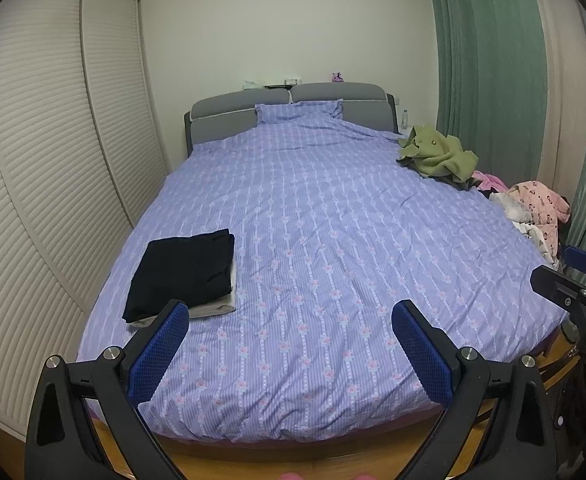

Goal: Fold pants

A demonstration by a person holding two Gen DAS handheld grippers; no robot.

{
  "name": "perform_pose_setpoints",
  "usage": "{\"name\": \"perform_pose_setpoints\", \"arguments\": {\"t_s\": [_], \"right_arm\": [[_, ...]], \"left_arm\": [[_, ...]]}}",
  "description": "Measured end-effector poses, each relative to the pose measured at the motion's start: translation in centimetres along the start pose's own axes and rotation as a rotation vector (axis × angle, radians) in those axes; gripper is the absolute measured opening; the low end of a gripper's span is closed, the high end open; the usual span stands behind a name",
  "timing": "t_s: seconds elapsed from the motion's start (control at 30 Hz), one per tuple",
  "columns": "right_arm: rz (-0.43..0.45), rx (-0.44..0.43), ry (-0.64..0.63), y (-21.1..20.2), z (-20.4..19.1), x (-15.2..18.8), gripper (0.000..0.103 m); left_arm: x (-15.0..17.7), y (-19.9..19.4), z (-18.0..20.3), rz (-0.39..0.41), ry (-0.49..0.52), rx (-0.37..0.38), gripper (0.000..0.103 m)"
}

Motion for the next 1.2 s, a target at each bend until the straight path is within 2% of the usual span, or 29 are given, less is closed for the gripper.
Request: {"name": "perform_pose_setpoints", "arguments": {"t_s": [1.0,1.2], "right_arm": [[0.006,0.013,0.018,-0.5,0.3,0.0,0.089],[0.01,0.017,0.022,-0.5,0.2,-0.2,0.089]], "left_arm": [[-1.3,-0.7,1.0,0.042,0.019,0.01,0.103],[-1.4,-0.4,1.1,0.027,0.025,0.007,0.103]]}}
Point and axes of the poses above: each gripper's, at about its wrist camera, not at the fingertips, and y roughly the way its jaws point, z to its right, x to its underside, the point moved 3 cm from there along y, roughly the way its jaws point, and after that the axes turned 15 degrees about y, right-handed, at the moved point
